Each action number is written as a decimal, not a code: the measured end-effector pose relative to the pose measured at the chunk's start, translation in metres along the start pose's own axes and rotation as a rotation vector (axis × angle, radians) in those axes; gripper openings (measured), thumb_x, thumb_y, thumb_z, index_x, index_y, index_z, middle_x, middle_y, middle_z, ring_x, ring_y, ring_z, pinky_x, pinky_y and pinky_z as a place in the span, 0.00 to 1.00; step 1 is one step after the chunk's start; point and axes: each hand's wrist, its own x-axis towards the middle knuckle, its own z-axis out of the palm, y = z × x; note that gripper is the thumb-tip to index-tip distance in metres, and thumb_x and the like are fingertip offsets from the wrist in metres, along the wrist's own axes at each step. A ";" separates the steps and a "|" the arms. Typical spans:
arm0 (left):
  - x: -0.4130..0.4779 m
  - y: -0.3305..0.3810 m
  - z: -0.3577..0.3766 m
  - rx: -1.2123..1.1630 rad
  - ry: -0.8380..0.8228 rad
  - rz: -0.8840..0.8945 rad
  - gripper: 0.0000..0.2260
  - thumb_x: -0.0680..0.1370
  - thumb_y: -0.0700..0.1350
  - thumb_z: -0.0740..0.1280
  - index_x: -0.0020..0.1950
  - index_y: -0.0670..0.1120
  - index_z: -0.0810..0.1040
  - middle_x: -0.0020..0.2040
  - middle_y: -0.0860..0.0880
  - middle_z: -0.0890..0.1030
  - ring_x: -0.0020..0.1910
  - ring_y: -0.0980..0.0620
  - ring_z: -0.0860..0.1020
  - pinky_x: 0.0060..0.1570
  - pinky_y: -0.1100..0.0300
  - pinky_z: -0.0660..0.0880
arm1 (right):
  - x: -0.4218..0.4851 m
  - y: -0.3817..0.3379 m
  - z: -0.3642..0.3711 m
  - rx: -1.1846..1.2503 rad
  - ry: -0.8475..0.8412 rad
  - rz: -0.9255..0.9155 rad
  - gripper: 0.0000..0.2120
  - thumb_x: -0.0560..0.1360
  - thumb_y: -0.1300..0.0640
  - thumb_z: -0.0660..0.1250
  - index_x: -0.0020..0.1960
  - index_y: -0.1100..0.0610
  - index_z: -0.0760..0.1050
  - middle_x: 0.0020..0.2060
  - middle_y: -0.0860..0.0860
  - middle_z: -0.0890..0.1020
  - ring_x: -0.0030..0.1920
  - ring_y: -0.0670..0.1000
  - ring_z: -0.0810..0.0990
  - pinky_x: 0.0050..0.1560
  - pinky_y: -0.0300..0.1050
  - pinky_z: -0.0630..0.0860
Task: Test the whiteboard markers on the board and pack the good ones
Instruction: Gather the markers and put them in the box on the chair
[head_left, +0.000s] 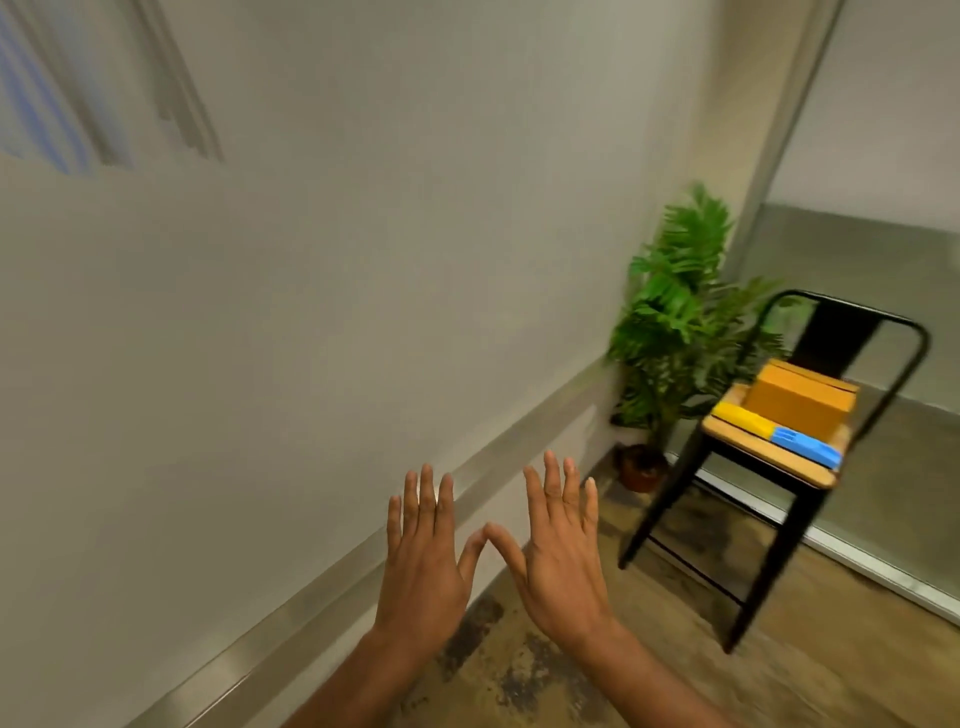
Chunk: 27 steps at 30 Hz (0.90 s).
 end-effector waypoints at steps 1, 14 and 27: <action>0.009 0.016 0.005 -0.018 -0.002 0.032 0.36 0.83 0.68 0.46 0.84 0.46 0.52 0.84 0.45 0.49 0.83 0.48 0.41 0.78 0.49 0.41 | -0.001 0.016 -0.007 -0.007 0.017 0.036 0.39 0.80 0.30 0.45 0.81 0.55 0.49 0.81 0.54 0.43 0.80 0.55 0.38 0.77 0.59 0.40; 0.112 0.211 0.083 -0.128 -0.004 0.329 0.34 0.84 0.66 0.45 0.84 0.46 0.48 0.84 0.46 0.44 0.83 0.48 0.41 0.79 0.49 0.39 | 0.003 0.231 -0.075 -0.123 0.175 0.301 0.38 0.81 0.31 0.47 0.81 0.56 0.51 0.81 0.54 0.45 0.80 0.55 0.40 0.77 0.61 0.45; 0.219 0.369 0.161 -0.205 -0.053 0.502 0.34 0.84 0.66 0.43 0.84 0.45 0.49 0.84 0.45 0.44 0.83 0.48 0.40 0.79 0.49 0.39 | 0.022 0.408 -0.114 -0.240 0.193 0.511 0.39 0.80 0.30 0.47 0.81 0.54 0.48 0.81 0.53 0.42 0.80 0.55 0.38 0.77 0.61 0.43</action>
